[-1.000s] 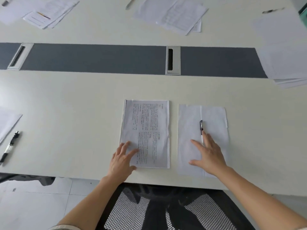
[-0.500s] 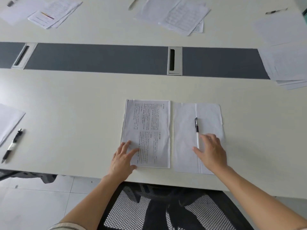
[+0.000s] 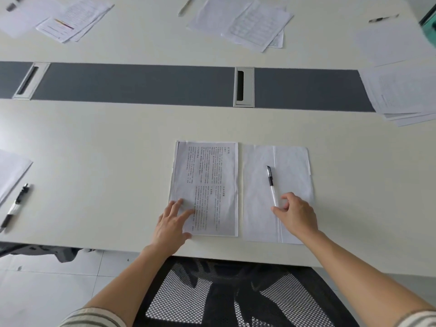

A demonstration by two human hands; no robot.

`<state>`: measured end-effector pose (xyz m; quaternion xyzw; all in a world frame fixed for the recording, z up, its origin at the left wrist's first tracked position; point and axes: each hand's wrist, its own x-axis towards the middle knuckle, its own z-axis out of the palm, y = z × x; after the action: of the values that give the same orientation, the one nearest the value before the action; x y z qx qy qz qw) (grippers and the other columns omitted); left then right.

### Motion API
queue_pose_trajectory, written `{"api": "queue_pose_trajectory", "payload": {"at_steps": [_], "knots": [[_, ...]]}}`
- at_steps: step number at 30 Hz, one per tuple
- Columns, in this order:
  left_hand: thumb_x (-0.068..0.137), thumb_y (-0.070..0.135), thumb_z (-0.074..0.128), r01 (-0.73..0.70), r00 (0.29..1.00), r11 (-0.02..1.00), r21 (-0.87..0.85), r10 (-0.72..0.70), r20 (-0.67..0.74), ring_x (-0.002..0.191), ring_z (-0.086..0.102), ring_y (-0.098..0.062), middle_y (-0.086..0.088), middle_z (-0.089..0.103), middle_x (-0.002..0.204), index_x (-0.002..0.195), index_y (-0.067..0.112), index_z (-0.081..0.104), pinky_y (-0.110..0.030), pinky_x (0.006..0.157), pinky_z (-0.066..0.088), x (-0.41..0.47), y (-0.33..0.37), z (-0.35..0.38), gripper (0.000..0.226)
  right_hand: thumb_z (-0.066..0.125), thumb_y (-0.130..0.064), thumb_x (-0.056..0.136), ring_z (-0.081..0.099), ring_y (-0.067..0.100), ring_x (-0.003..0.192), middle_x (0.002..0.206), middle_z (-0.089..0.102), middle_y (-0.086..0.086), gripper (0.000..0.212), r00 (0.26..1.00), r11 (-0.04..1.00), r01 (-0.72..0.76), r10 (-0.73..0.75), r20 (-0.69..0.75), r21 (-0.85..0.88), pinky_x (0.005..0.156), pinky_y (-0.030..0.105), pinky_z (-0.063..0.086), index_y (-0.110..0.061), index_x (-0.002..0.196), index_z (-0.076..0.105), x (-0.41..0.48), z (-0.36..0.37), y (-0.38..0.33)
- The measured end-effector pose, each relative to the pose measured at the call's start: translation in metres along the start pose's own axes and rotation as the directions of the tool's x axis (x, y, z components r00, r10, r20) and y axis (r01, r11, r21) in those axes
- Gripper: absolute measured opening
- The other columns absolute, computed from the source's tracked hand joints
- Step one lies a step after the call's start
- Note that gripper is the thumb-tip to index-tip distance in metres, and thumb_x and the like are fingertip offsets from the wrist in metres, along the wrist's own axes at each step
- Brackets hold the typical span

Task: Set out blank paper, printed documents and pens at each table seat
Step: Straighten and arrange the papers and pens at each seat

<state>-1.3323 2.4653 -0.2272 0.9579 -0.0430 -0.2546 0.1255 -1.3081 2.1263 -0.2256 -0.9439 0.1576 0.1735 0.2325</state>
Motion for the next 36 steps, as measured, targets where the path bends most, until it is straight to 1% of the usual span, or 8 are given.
{"api": "queue_pose_trajectory", "payload": {"at_steps": [10,12,14,18,20,23,31,36], "knots": [[0.088,0.040,0.062,-0.022,1.000,0.997,0.070,0.021,0.015,0.150,0.006,-0.028,-0.005,0.006,0.163,0.147,0.032,0.031,-0.044,0.117,0.020,-0.009,0.003,-0.016,0.067,0.068,-0.043,0.085,0.061,0.012,0.085,0.107,0.065,-0.003,0.046,0.997,0.998,0.026,-0.022,-0.073,0.055,0.076,0.027,0.049,-0.018,0.123,0.058,-0.067,-0.045,0.009],[0.090,0.041,0.059,-0.031,0.999,0.999,-0.025,0.030,-0.025,0.142,0.031,-0.024,-0.004,0.027,0.157,0.144,0.028,0.038,-0.039,0.112,0.032,-0.021,0.010,-0.027,0.060,0.070,-0.037,0.085,0.064,0.012,0.084,0.099,0.067,-0.006,0.037,0.995,0.989,0.047,-0.034,-0.095,0.140,0.079,0.030,0.052,-0.018,0.116,0.063,-0.085,-0.057,0.006],[0.090,0.039,0.061,-0.017,0.995,0.976,-0.218,-0.004,-0.096,0.116,0.057,-0.016,0.000,0.058,0.132,0.135,0.024,0.051,-0.030,0.097,0.046,-0.042,0.020,-0.040,0.049,0.073,-0.028,0.084,0.065,0.007,0.080,0.089,0.069,-0.009,0.025,0.993,0.965,0.084,-0.060,-0.102,0.249,0.083,0.034,0.055,-0.019,0.106,0.067,-0.105,-0.066,0.000],[0.087,0.025,0.067,0.010,0.967,0.766,-0.643,-0.172,-0.190,0.082,0.068,-0.009,0.005,0.073,0.085,0.108,0.024,0.067,-0.031,0.081,0.056,-0.114,0.042,-0.062,0.020,0.073,-0.020,0.084,0.064,0.001,0.080,0.081,0.073,-0.009,0.010,0.982,0.876,0.185,-0.174,-0.066,0.444,0.076,0.021,0.052,-0.024,0.093,0.071,-0.155,-0.073,-0.019],[0.088,0.017,0.067,0.016,0.948,0.594,-0.804,-0.264,-0.176,0.077,0.070,-0.018,-0.002,0.074,0.078,0.099,0.023,0.069,-0.039,0.079,0.058,-0.155,0.055,-0.061,0.012,0.073,-0.019,0.084,0.067,0.006,0.078,0.080,0.074,-0.009,0.009,0.971,0.828,0.221,-0.234,-0.040,0.515,0.073,0.018,0.052,-0.027,0.090,0.072,-0.176,-0.070,-0.024],[0.089,0.007,0.065,-0.015,0.902,0.354,-0.935,-0.398,-0.165,0.072,0.070,-0.023,-0.012,0.074,0.079,0.096,0.014,0.070,-0.034,0.068,0.056,-0.216,0.073,-0.051,0.011,0.073,-0.019,0.084,0.070,0.011,0.078,0.084,0.074,-0.013,0.010,0.942,0.787,0.250,-0.331,0.045,0.564,0.074,0.019,0.054,-0.028,0.088,0.072,-0.198,-0.059,-0.030],[0.082,0.018,0.073,-0.026,0.755,0.173,-0.985,-0.642,-0.133,0.069,0.071,-0.026,-0.014,0.074,0.076,0.093,0.011,0.071,-0.031,0.061,0.053,-0.355,0.057,-0.004,0.014,0.073,-0.018,0.084,0.070,0.020,0.075,0.079,0.073,-0.003,0.010,0.814,0.730,0.316,-0.537,0.222,0.606,0.069,0.025,0.055,-0.026,0.089,0.073,-0.262,-0.031,-0.076],[0.081,0.015,0.072,-0.103,0.631,0.079,-0.991,-0.765,-0.127,0.067,0.070,-0.027,-0.015,0.074,0.076,0.093,0.010,0.072,-0.034,0.061,0.054,-0.403,0.020,0.011,0.013,0.072,-0.019,0.085,0.069,0.013,0.075,0.082,0.074,-0.006,0.010,0.703,0.723,0.399,-0.636,0.318,0.564,0.071,0.020,0.056,-0.027,0.092,0.072,-0.292,-0.005,-0.130]]}}
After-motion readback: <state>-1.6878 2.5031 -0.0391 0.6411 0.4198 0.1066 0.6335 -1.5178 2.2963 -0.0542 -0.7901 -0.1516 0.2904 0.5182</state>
